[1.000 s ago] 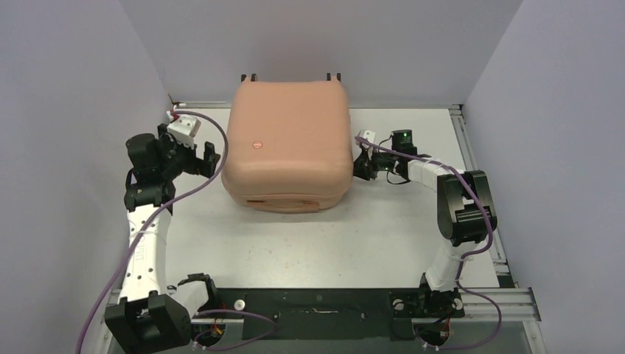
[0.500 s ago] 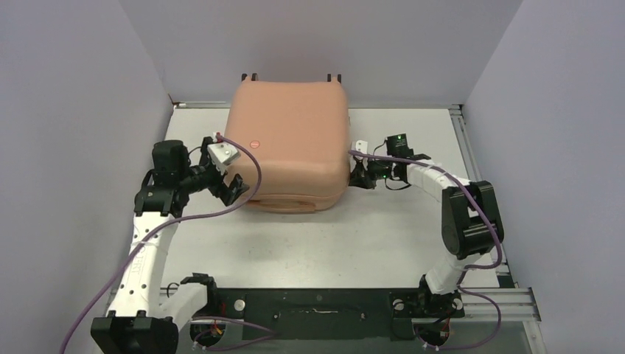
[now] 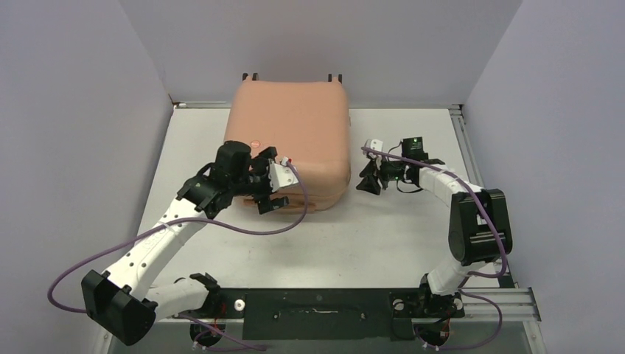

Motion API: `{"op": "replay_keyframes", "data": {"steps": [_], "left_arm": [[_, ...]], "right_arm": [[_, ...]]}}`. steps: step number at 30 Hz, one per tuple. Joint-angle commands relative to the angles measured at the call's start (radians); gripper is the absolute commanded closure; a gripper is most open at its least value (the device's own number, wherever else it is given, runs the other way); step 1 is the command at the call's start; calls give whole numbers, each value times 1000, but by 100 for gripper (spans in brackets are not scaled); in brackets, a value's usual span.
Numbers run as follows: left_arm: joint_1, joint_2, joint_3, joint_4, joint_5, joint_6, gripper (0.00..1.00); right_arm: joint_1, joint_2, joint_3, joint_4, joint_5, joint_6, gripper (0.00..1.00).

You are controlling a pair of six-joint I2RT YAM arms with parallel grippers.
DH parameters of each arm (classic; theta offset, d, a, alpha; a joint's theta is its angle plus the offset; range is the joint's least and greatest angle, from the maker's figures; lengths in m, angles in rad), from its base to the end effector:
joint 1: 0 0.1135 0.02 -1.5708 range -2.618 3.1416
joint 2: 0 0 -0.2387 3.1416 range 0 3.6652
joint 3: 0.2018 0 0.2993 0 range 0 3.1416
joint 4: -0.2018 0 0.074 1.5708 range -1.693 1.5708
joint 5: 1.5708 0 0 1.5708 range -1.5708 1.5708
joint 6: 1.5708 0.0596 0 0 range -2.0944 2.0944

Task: Pack the luggage
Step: Zip the luggage at the center of the board.

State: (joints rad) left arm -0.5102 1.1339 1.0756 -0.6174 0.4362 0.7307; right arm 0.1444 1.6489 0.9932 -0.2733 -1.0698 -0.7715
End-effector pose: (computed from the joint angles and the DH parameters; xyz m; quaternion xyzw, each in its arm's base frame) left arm 0.2627 -0.1759 0.2925 0.5879 0.6617 -0.1474 0.4414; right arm 0.3577 0.1048 0.1380 -0.5052 0.6612 0.3764 0.4073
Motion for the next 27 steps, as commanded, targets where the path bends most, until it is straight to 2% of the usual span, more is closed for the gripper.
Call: {"op": "replay_keyframes", "data": {"steps": [1, 6, 16, 18, 21, 24, 27], "left_arm": [[-53, 9, -6, 181, -341, 12, 4], [-60, -16, -47, 304, -552, 19, 4], [-44, -53, -63, 406, -744, 3, 4], [-41, -56, -40, 355, -706, -16, 4], [-41, -59, 11, 203, -534, -38, 4], [-45, -62, 35, 78, -354, -24, 4], [-49, -59, 38, 29, -260, -11, 4]], "right_arm": [[-2, -59, 6, 115, -15, 77, 52], [68, -93, -3, 182, 65, 159, 52], [158, -133, -70, 373, 156, 292, 52], [158, -132, -64, 362, 163, 283, 51], [137, -136, -40, 297, 166, 223, 46], [80, -132, -12, 209, 104, 166, 41], [36, -112, 7, 171, 75, 117, 40]]}}
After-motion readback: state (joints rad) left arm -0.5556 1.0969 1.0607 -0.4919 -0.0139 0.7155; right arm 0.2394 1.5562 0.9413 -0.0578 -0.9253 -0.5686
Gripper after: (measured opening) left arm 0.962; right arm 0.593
